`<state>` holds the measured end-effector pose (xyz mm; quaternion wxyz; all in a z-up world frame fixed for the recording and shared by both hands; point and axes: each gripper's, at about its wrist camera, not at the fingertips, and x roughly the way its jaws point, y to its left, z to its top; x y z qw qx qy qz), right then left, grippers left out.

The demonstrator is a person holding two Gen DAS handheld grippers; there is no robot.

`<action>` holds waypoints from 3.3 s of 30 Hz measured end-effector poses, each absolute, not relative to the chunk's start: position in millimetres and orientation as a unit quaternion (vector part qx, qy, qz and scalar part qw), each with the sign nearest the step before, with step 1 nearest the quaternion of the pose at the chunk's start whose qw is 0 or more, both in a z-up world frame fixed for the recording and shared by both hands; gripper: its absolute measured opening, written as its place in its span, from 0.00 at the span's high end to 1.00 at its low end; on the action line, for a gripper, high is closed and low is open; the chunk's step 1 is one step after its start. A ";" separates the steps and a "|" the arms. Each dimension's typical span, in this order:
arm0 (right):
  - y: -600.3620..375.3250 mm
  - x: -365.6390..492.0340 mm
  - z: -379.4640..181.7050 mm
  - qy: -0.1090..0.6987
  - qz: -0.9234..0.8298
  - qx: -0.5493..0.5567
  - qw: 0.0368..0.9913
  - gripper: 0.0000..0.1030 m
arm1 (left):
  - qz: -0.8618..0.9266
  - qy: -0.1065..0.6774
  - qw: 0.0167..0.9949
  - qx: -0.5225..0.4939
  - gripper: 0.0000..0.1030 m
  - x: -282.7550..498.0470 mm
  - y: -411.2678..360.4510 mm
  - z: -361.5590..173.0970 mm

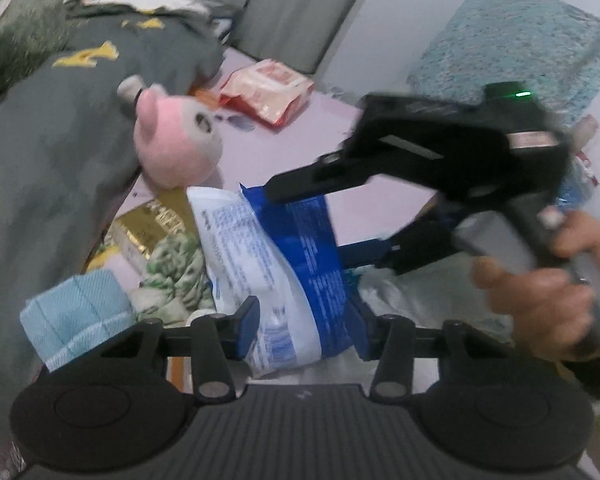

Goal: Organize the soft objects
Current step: 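Reach the right tool down to the blue wet-wipes pack on the mat, then close the right tool on the blue wet-wipes pack and lift it, then carry the wet-wipes pack into the cardboard box and open the right tool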

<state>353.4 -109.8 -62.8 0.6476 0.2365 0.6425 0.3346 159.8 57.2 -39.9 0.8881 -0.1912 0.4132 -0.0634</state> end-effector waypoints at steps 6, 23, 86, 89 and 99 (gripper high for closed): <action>-109.0 331.8 -44.9 0.642 0.344 0.228 0.646 0.18 | -0.058 0.413 0.885 -0.207 0.38 154.8 65.9 -43.0; -95.8 297.1 -23.1 0.624 0.402 0.280 0.609 0.18 | -0.044 0.398 0.899 -0.174 0.29 138.8 68.4 -24.9; -378.0 264.9 92.9 0.427 0.314 0.359 0.768 0.23 | -0.230 0.288 0.929 -0.022 0.69 163.1 -146.0 104.6; -422.6 254.0 75.5 0.434 0.263 0.373 0.777 0.23 | -0.263 0.326 0.908 -0.023 0.68 180.2 -183.7 85.8; -482.4 263.3 -56.3 0.526 0.154 0.439 0.711 0.23 | -0.260 0.425 0.866 0.036 0.64 222.3 -240.7 11.9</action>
